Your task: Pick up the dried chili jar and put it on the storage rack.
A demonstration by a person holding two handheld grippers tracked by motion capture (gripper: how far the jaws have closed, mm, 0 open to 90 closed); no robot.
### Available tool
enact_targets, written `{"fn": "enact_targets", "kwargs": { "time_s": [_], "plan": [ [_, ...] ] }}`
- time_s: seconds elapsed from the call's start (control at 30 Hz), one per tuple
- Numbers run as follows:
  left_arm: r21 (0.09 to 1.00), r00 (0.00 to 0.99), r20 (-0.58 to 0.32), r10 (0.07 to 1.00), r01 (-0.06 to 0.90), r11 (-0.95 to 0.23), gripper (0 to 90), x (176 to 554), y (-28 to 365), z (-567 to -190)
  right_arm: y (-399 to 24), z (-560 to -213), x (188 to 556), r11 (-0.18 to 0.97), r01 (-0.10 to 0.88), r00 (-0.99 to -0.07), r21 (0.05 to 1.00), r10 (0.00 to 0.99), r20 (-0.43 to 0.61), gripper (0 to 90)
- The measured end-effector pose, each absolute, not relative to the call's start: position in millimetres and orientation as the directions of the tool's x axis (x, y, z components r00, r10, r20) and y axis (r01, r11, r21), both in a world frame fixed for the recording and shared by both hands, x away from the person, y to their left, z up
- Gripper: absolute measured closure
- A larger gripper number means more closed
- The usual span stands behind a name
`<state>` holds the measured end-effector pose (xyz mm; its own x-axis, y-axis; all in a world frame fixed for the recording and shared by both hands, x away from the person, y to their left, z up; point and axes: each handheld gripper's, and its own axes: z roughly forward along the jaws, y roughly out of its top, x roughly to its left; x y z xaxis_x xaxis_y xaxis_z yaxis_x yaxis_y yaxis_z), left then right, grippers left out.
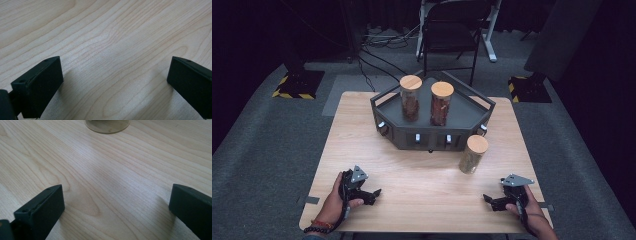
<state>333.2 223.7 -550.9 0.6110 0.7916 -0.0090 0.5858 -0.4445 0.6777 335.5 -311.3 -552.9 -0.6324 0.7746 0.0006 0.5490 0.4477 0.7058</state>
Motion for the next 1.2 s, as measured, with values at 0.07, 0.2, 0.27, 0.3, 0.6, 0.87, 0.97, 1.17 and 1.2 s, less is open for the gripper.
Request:
{"fn": "enact_targets", "kwargs": {
  "time_s": [0.07, 0.2, 0.27, 0.3, 0.6, 0.87, 0.97, 1.17, 1.2],
  "plan": [
    [0.678, 0.611, -0.010, 0.792, 0.586, -0.443, 0.2, 333.3, 223.5, -551.0, -311.5, -552.9, 335.8, 0.449, 0.548, -0.635, 0.706, 0.773, 0.002, 0.0],
    [0.678, 0.610, -0.010, 0.792, 0.586, -0.443, 0.2, 333.4, 223.3, -551.0, -312.0, -552.9, 337.5, 0.448, 0.548, -0.634, 0.706, 0.774, 0.001, 0.0],
    [0.678, 0.609, -0.010, 0.793, 0.587, -0.442, 0.2, 333.2, 223.2, -551.0, -312.0, -552.8, 337.8, 0.449, 0.548, -0.633, 0.706, 0.774, 0.000, 0.0],
    [0.678, 0.609, -0.011, 0.793, 0.587, -0.441, 0.2, 333.2, 223.3, -551.0, -312.1, -552.9, 337.8, 0.449, 0.548, -0.634, 0.706, 0.773, 0.000, 0.0],
    [0.678, 0.609, -0.010, 0.793, 0.587, -0.442, 0.2, 333.2, 223.2, -551.0, -308.4, -548.7, 340.9, 0.440, 0.579, -0.608, 0.686, 0.794, 0.004, 2.0],
    [0.678, 0.608, -0.010, 0.794, 0.587, -0.442, 0.2, 333.3, 223.2, -551.0, -301.9, -534.3, 348.7, 0.423, 0.557, -0.597, 0.715, 0.802, -0.010, 2.1],
    [0.678, 0.609, -0.010, 0.793, 0.587, -0.442, 0.2, 333.4, 223.1, -551.0, -300.2, -529.5, 350.9, 0.417, 0.551, -0.594, 0.723, 0.805, -0.012, 2.1],
    [0.678, 0.612, -0.009, 0.791, 0.585, -0.445, 0.2, 333.8, 223.3, -550.9, -295.8, -520.4, 357.2, 0.428, 0.531, -0.596, 0.731, 0.802, -0.036, 2.2],
    [0.678, 0.612, -0.009, 0.790, 0.585, -0.446, 0.2, 333.8, 223.3, -550.9, -295.7, -518.5, 358.7, 0.423, 0.530, -0.596, 0.735, 0.803, -0.032, 2.2]
  ]
}}
